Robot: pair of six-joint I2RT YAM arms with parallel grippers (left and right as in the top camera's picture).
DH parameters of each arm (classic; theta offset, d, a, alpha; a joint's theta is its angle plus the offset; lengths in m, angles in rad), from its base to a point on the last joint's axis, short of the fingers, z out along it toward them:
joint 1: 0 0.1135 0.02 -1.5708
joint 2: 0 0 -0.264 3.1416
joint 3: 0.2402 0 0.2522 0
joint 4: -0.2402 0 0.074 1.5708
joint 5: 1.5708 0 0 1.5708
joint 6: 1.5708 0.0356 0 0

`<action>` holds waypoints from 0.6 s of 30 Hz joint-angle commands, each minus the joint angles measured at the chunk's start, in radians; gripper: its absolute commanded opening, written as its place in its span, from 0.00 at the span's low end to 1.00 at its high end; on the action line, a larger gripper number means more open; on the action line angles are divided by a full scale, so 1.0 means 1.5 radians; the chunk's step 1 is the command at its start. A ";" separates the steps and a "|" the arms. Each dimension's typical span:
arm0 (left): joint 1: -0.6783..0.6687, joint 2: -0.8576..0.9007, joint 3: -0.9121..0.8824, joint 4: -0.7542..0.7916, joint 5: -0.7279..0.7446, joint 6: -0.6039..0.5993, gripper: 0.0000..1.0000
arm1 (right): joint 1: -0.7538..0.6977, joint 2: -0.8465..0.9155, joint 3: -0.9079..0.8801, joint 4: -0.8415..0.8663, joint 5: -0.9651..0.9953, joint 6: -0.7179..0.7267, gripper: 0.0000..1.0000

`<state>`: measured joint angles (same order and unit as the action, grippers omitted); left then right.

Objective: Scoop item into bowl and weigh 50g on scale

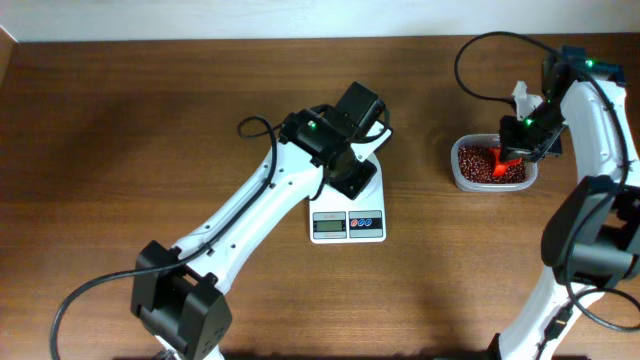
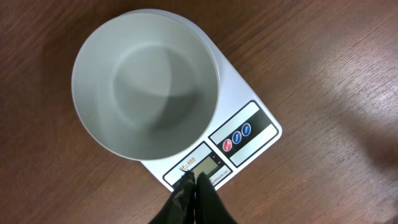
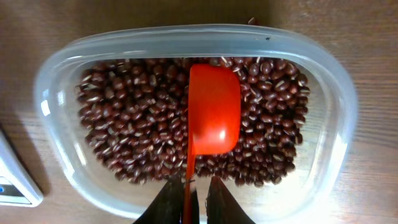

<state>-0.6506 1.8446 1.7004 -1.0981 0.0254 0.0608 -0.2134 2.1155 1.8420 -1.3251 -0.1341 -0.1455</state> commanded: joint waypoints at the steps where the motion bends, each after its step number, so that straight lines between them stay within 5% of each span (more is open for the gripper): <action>1: -0.001 0.016 -0.005 -0.003 -0.003 0.006 0.04 | -0.003 0.016 -0.001 0.002 0.007 -0.003 0.36; 6: -0.001 0.016 -0.005 -0.009 -0.003 0.006 0.08 | -0.003 0.015 0.034 -0.033 0.006 -0.001 0.79; 7: -0.001 0.016 -0.005 -0.010 -0.003 0.006 0.12 | -0.003 0.015 0.061 -0.051 0.007 0.003 0.96; 8: -0.001 0.016 -0.005 -0.021 -0.003 0.006 0.15 | -0.003 0.015 0.092 -0.070 0.007 0.002 0.99; 9: -0.001 0.016 -0.005 -0.032 -0.003 0.006 0.00 | -0.003 0.015 0.096 -0.069 0.007 0.002 0.99; 18: -0.082 0.016 -0.082 -0.012 -0.005 0.031 0.00 | -0.003 0.016 0.096 -0.068 0.007 0.002 0.99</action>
<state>-0.7494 1.8591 1.6440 -1.1431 0.0216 0.0872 -0.2134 2.1391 1.9713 -1.4261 -0.1291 -0.1486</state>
